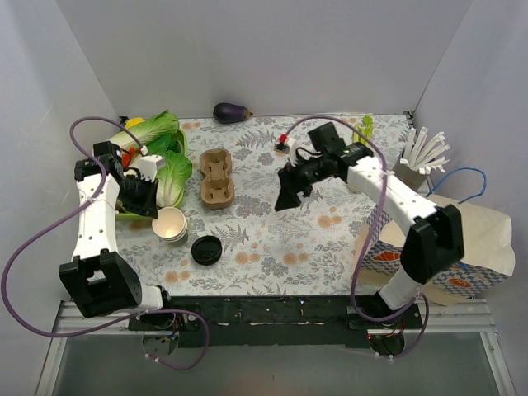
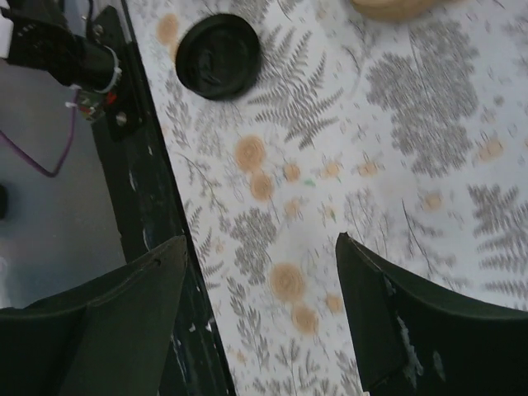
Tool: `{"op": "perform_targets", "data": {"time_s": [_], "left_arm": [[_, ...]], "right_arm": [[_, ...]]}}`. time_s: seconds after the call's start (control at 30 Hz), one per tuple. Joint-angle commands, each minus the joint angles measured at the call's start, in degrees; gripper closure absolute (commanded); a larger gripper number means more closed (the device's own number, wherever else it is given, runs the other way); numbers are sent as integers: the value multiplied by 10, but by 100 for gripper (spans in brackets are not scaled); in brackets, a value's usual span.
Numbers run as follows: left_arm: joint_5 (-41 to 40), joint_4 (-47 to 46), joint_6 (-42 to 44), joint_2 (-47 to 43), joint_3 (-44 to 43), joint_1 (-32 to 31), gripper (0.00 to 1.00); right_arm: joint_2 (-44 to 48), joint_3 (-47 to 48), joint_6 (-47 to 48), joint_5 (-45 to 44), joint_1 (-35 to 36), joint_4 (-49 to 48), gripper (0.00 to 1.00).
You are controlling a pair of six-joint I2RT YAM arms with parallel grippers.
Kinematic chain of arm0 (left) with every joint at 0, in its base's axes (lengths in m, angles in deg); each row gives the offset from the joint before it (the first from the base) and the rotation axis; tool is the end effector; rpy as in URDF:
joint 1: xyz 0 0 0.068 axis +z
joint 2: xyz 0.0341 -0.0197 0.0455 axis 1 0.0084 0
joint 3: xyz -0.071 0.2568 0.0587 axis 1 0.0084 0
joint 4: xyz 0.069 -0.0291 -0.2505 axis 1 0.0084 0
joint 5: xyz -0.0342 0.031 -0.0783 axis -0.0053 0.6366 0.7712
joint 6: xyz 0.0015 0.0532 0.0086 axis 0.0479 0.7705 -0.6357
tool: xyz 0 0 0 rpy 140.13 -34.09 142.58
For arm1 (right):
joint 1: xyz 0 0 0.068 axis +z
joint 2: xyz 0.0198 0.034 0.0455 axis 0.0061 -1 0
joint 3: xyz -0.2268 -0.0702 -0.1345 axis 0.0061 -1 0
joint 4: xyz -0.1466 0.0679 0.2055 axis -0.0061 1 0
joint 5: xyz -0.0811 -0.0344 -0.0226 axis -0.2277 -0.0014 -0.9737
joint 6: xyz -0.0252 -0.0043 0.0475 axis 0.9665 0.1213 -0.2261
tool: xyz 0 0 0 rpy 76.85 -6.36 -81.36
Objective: Pack the takeout coffee
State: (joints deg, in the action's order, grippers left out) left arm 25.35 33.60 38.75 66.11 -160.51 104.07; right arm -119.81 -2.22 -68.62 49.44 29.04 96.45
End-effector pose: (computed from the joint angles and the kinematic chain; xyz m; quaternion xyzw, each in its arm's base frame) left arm 0.2319 0.0462 0.3162 -0.1245 0.9694 -0.1813 0.1086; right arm 0.2759 0.1831 0.3139 -0.4318 0.7754 0.3841 0.2546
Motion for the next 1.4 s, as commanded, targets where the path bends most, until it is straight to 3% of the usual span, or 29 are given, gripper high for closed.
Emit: {"op": "perform_targets", "data": {"time_s": [0.0, 0.3, 0.53, 0.77, 1.37], "left_arm": [[56, 22, -34, -45, 11, 4, 100], [79, 21, -132, -67, 41, 4, 100], [47, 22, -161, -91, 27, 4, 100], [18, 23, -174, -113, 38, 4, 100], [32, 23, -195, -133, 45, 4, 100]], "right_arm": [[-104, 103, -96, 67, 69, -78, 19], [-272, 257, -158, 137, 146, -118, 16], [-349, 336, -214, 158, 196, -159, 15], [-389, 363, -256, 147, 211, -185, 16], [-435, 389, -310, 162, 229, -233, 16]]}}
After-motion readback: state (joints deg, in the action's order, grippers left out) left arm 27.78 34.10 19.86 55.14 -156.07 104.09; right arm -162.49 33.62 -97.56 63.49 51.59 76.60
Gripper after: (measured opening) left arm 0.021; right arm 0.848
